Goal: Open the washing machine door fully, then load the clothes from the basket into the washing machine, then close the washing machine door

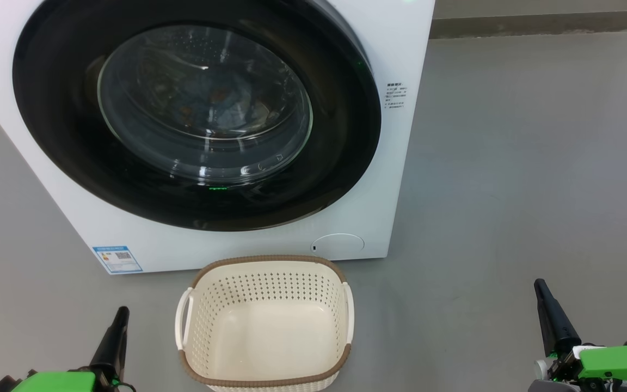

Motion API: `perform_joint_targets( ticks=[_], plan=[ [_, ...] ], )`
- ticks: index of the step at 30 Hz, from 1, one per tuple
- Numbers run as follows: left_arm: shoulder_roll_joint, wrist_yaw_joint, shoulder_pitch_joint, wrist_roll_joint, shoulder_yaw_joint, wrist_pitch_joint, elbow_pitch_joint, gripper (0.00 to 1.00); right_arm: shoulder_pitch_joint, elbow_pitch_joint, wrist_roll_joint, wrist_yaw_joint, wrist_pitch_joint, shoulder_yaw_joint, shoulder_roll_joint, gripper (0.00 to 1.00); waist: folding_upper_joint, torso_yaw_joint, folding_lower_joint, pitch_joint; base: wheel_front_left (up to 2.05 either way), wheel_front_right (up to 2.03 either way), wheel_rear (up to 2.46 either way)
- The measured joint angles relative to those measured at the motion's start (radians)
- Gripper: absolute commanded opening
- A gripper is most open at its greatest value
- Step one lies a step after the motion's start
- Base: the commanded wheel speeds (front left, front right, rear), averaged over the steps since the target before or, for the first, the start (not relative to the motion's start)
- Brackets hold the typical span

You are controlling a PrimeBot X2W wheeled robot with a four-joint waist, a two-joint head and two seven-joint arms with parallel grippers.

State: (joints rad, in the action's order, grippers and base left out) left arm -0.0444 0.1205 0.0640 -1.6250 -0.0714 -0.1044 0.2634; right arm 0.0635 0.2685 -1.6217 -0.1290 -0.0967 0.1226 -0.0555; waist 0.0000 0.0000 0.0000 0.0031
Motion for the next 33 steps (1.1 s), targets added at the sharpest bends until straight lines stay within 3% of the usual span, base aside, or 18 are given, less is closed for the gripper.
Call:
perform_joint_targets(
  ticks=[33],
  plan=[
    [0.004, 0.0, 0.0, 0.0, -0.003, -0.001, 0.0, 0.0, 0.0, 0.0, 0.001, 0.0, -0.007, 0.007, 0.004, 0.0, 0.0, 0.0, 0.0, 0.0, 0.0, 0.0, 0.0]
  ],
)
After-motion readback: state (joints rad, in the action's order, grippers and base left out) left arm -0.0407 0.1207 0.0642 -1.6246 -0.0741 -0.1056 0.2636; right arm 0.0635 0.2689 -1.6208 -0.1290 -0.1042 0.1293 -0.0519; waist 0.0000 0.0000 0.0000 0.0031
